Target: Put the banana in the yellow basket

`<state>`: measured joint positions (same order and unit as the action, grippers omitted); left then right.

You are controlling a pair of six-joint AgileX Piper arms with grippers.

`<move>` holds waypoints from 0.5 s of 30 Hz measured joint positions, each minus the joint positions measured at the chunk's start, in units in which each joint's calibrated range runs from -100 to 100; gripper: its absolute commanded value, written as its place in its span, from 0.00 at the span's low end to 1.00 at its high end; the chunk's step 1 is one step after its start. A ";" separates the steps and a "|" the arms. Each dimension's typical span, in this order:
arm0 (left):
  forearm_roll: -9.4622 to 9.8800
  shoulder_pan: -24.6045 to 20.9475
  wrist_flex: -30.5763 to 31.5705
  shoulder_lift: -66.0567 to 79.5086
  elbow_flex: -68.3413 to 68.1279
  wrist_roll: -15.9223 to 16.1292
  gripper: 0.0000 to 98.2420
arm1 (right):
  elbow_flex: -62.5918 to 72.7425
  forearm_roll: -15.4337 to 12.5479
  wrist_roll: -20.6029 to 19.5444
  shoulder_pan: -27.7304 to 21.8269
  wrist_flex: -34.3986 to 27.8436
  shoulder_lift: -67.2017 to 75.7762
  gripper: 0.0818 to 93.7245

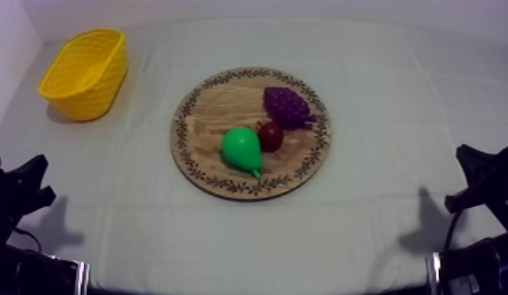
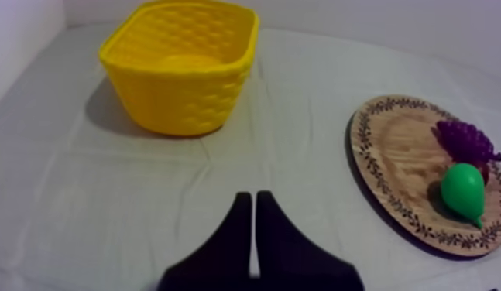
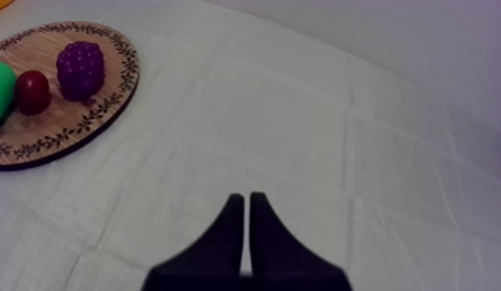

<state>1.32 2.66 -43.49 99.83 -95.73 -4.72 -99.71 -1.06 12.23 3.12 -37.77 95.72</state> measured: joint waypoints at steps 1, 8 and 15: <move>0.17 0.11 1.08 0.00 -0.58 0.24 0.00 | 0.00 0.00 0.00 0.00 0.00 0.00 0.01; 0.61 0.23 10.66 0.17 -3.74 1.28 0.00 | 0.00 0.00 0.00 0.00 0.00 0.00 0.01; 0.69 0.23 11.71 0.17 -3.97 -3.75 0.00 | 0.00 0.00 0.00 0.00 0.00 0.00 0.01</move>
<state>2.00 2.90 -31.78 100.00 -99.70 -8.46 -99.71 -1.06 12.23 3.12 -37.77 95.72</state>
